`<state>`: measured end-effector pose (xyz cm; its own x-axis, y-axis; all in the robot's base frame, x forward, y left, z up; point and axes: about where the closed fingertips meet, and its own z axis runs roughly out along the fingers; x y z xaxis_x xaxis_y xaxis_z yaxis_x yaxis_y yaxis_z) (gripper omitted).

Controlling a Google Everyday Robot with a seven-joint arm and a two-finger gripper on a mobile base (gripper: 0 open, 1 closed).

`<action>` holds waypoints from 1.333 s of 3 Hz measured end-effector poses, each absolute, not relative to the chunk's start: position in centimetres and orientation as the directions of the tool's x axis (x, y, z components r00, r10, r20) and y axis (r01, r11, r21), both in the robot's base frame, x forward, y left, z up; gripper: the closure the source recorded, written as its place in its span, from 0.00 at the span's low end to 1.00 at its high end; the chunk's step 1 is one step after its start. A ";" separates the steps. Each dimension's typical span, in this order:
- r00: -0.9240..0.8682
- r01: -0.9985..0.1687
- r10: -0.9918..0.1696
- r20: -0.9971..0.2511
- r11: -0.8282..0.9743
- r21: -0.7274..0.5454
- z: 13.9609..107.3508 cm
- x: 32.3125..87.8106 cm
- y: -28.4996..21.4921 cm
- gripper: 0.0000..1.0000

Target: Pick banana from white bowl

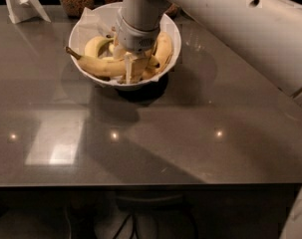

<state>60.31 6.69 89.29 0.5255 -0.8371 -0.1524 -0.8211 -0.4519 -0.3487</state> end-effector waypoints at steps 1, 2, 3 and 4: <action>0.525 -0.821 -0.837 -0.152 -0.452 -0.349 89.3 60.3 6.7 0.60; 0.522 -0.813 -0.843 -0.129 -0.447 -0.373 89.6 60.8 6.4 0.85; 0.517 -0.806 -0.849 -0.106 -0.441 -0.395 90.4 61.1 6.5 1.00; 0.501 -0.802 -0.857 -0.123 -0.405 -0.440 92.5 61.2 6.3 1.00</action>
Offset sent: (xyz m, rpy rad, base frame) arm 0.0120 -0.0070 0.0075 -0.0153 -0.0738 -0.0244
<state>61.25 6.33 92.54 0.5005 -0.8569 -0.1232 -0.8017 -0.4051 -0.4396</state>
